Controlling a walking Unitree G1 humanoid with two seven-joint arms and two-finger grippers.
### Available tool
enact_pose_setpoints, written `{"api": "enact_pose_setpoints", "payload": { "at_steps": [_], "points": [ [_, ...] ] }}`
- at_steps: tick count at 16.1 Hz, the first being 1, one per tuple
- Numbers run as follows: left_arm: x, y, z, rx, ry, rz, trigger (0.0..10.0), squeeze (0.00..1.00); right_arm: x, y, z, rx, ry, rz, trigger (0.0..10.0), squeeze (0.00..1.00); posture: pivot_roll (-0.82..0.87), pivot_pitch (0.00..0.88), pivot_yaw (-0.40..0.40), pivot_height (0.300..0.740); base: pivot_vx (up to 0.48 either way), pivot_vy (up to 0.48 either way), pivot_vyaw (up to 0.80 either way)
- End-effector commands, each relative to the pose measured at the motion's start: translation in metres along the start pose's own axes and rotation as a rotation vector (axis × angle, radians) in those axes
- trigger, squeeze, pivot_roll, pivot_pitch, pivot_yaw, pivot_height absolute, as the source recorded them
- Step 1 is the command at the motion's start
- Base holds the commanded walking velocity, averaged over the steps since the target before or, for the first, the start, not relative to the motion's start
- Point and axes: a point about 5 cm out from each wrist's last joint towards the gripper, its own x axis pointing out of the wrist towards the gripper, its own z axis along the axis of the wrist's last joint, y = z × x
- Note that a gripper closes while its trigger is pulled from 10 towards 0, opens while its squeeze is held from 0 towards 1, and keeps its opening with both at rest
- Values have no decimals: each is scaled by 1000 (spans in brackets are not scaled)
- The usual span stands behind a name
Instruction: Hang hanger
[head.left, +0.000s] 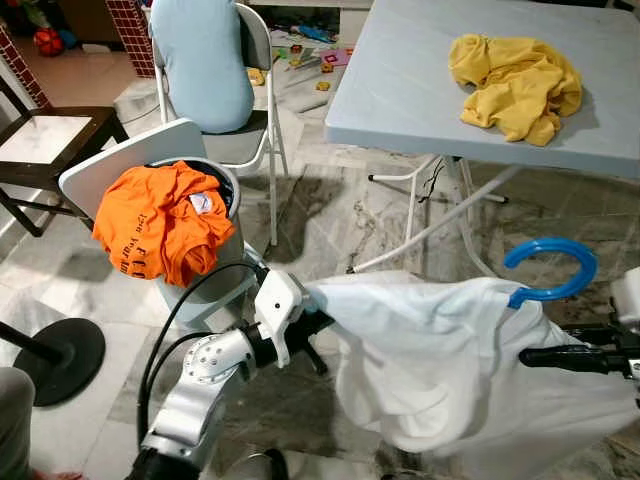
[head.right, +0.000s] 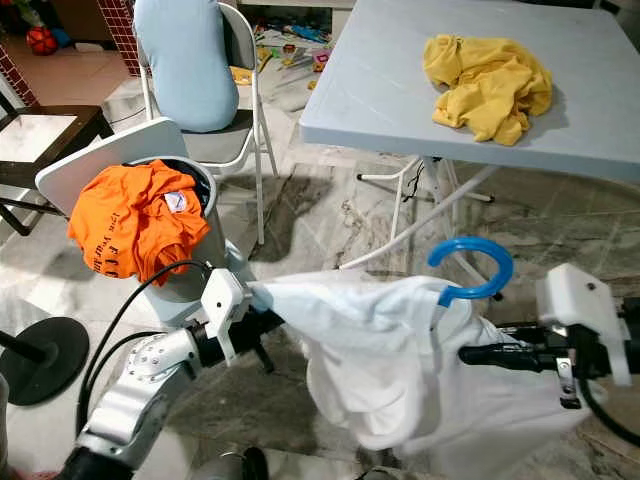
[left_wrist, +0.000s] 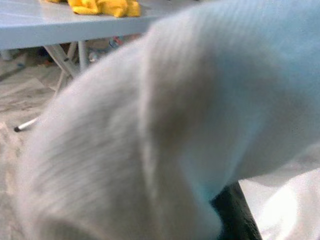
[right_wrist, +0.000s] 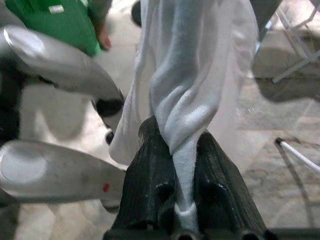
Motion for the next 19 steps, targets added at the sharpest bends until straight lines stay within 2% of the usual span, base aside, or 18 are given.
{"api": "enact_pose_setpoints", "payload": {
  "at_steps": [1, 5, 8, 11, 12, 16, 18, 19],
  "points": [
    [0, -5, 8, 7, -25, -35, 0, 0, 2, -1, -3, -10, 26, -3, 10000, 0, -99, 146, 31, 740, 0, 0, 0],
    [-10, -10, 13, -14, 30, -121, 0, 0, 10, -13, -11, -78, 75, -67, 10000, 0, -89, 137, 27, 740, 0, 0, 0],
    [-19, -18, 18, -41, 95, -219, 0, 0, 26, -39, -14, -305, 168, -198, 10000, 0, -84, 134, 25, 740, 0, 0, 0],
    [-22, -21, 22, -66, 104, -248, 0, 0, 30, -54, -18, -421, 226, -280, 10000, 0, -81, 130, 21, 740, 0, 0, 0],
    [-22, -21, 29, -106, 79, -254, 0, 0, 27, -59, -24, -473, 270, -311, 10000, 0, -80, 130, 19, 740, 0, 0, 0],
    [-26, -15, 45, -170, 36, -264, 0, 0, 12, -66, -38, -614, 328, -382, 10000, 0, -79, 129, 18, 740, 0, 0, 0],
    [-29, -8, 48, -170, 37, -237, 0, 0, 1, -65, -46, -624, 352, -385, 10000, 0, -78, 128, 18, 740, 0, 0, 0],
    [-32, -5, 46, -167, 60, -227, 0, 0, -4, -65, -45, -587, 322, -400, 10000, 0, -79, 130, 18, 740, 0, 0, 0]
  ]
}}
